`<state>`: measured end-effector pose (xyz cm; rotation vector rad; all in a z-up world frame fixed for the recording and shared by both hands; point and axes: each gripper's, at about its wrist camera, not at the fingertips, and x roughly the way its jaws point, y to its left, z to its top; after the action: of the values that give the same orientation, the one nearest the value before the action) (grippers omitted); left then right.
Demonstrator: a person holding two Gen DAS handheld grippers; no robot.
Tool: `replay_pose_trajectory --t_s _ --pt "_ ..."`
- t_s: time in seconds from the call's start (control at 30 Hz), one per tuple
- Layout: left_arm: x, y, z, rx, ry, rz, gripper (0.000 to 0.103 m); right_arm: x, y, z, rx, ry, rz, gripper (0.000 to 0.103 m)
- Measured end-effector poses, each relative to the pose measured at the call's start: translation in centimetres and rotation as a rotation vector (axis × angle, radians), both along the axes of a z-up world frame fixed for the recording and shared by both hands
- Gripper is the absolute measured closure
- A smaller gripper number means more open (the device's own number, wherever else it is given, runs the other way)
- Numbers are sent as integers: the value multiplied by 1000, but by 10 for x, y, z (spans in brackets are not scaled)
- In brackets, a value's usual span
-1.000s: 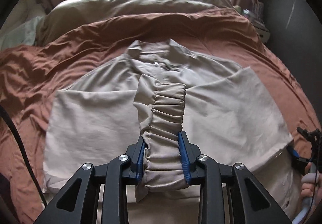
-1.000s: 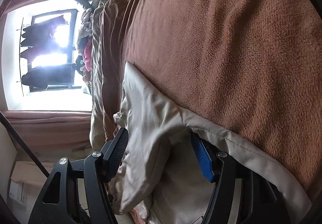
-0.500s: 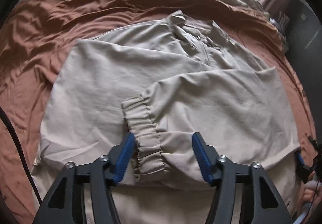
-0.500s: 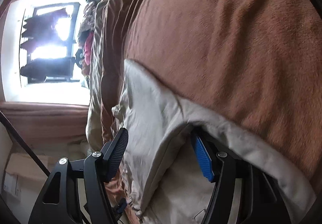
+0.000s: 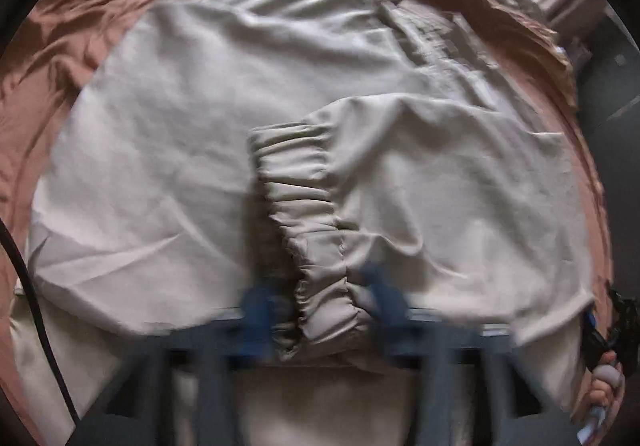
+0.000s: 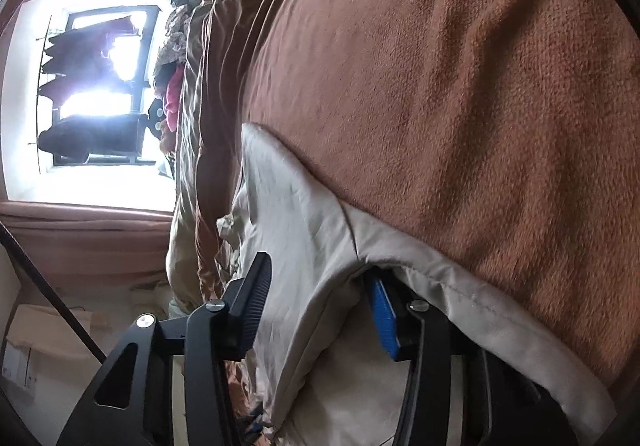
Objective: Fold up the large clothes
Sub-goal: 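Lay the elastic cuff across the jacket body and open the left tool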
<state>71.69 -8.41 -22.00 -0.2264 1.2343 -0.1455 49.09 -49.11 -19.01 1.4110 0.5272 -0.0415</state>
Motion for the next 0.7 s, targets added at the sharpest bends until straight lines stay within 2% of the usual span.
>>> replay_pose_trajectory --t_s 0.07,0.13,0.23,0.3,0.4,0.53,0.6,0.7 --pt "-1 -2 3 5 -26 -21 86 2 0 -1 6 -6 2 58" --pt "-1 -7 11 32 -54 -49 90 2 0 -3 1 0 2 58" --pt "2 -4 20 64 -84 -34 91 3 7 -2 4 47 43 58" --pt "5 -3 17 84 -71 -34 91 -1 12 8 -17 74 60 58" --pt "5 -4 12 86 -61 -52 90 -14 19 38 -98 34 75 58" --pt "4 -2 11 72 -69 -57 90 -9 30 70 -210 -89 119 58" --pt "6 0 10 57 -66 -52 90 4 32 71 -233 -103 136 58" --pt "6 0 10 47 -68 -53 90 31 39 60 -255 -70 186 58"
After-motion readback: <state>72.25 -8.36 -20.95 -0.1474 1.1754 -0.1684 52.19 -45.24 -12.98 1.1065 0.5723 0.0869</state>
